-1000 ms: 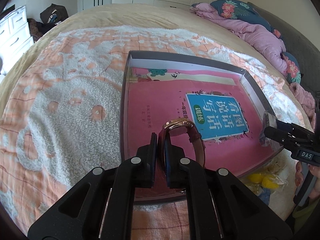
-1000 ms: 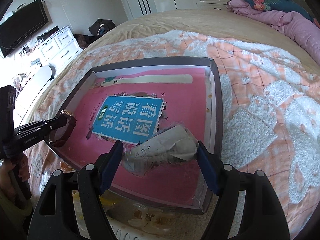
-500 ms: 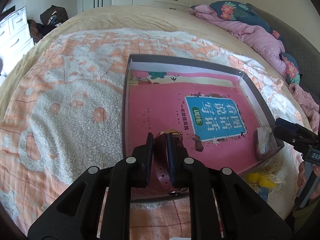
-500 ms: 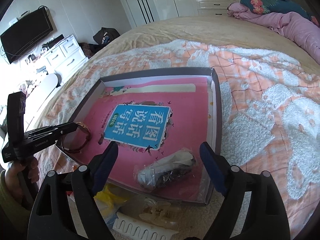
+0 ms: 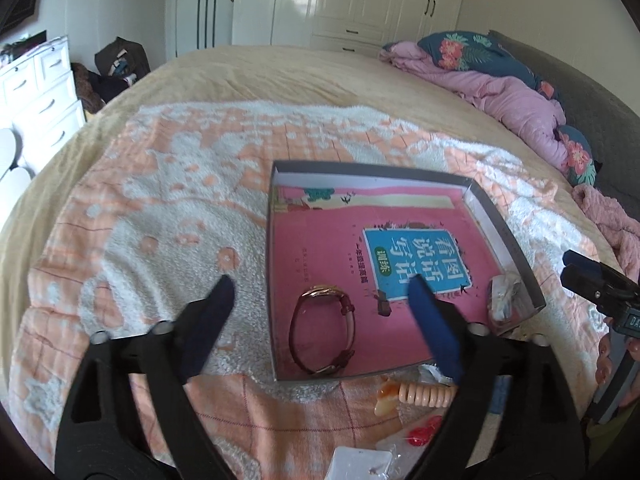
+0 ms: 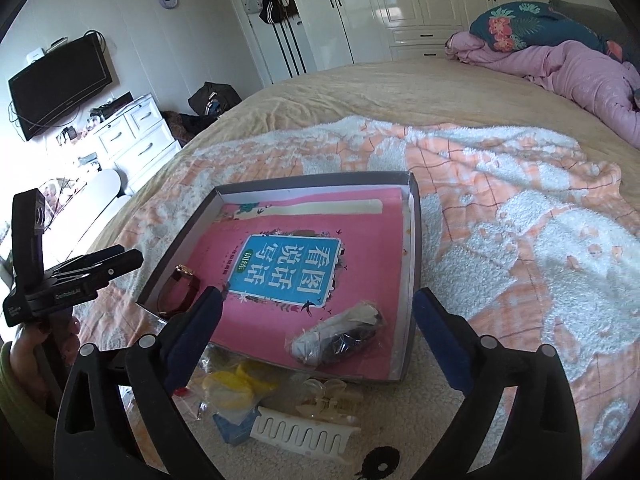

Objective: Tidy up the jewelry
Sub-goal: 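Withdraw both open tools from the gray box toward the loose items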

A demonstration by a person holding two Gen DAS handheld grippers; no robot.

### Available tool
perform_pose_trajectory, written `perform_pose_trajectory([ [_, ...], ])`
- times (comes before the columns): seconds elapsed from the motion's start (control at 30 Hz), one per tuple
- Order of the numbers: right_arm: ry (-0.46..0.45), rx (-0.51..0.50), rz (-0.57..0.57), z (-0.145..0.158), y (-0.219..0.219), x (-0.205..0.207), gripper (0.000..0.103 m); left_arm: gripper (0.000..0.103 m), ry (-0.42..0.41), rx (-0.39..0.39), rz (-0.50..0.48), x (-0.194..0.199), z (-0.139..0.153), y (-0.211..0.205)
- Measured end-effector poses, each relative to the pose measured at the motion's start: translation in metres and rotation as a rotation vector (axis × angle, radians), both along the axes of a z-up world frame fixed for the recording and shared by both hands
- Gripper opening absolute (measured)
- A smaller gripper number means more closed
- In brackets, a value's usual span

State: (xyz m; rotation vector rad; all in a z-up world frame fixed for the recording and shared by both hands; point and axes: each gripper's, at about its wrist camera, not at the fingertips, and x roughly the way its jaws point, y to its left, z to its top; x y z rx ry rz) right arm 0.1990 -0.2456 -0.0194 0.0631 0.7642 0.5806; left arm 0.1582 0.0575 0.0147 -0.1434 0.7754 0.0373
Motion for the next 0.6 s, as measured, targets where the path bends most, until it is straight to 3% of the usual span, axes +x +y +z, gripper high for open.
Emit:
perform_pose_trajectory([
  [0.07, -0.006, 0.007, -0.002, 0.004, -0.002, -0.004, 0.097, 0.093, -0.01, 0.002, 0.008, -0.004, 0.005, 0.001],
  [0.6, -0.079, 0.031, -0.001, 0.038, -0.013, -0.05, 0.099, 0.094, -0.077, -0.017, 0.028, -0.048, 0.036, 0.001],
])
